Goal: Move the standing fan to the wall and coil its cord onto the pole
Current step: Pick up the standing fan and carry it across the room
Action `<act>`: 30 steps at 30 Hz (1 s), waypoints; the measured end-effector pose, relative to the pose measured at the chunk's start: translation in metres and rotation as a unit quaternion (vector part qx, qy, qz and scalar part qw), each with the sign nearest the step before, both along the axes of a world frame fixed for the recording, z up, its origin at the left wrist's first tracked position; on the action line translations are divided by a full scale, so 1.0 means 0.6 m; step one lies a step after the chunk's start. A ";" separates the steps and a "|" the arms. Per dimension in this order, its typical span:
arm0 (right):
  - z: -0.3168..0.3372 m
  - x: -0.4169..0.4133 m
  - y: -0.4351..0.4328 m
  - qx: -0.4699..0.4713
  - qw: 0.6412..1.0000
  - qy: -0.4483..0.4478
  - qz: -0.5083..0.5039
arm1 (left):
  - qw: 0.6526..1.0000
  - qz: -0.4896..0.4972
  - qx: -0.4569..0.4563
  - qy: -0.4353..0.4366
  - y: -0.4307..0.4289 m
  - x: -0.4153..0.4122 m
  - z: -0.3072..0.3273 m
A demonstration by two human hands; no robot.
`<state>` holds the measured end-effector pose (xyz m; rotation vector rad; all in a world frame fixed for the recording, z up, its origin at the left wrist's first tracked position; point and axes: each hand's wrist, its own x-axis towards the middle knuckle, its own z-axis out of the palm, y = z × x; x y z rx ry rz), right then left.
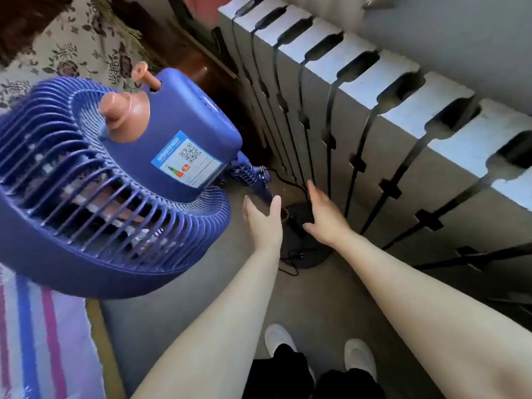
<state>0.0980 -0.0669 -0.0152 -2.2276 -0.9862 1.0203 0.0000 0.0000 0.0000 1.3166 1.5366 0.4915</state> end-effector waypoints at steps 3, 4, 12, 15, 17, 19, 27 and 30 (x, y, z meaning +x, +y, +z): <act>-0.036 -0.003 0.010 -0.006 1.000 0.008 -0.025 | 0.996 0.038 -0.048 -0.064 0.022 0.020 -0.024; -0.051 -0.003 0.013 -0.009 0.999 0.015 -0.033 | 0.994 0.043 -0.053 -0.088 0.030 0.026 -0.034; -0.139 0.016 0.059 0.052 0.997 0.033 -0.053 | 0.987 0.117 -0.024 -0.107 0.053 0.058 -0.088; -0.161 0.011 0.079 0.068 0.996 0.052 -0.003 | 0.982 0.135 -0.014 -0.129 0.058 0.062 -0.103; -0.175 -0.001 0.086 0.077 0.994 0.070 0.016 | 0.981 0.141 -0.014 -0.134 0.063 0.065 -0.106; -0.187 -0.013 0.091 0.085 0.993 0.081 0.032 | 0.979 0.150 -0.013 -0.140 0.070 0.066 -0.106; -0.220 -0.029 0.101 0.063 0.994 0.076 0.040 | 0.980 0.147 -0.007 -0.132 0.097 0.062 -0.107; -0.232 -0.034 0.101 0.048 0.995 0.077 0.034 | 0.981 0.138 -0.009 -0.139 0.102 0.054 -0.109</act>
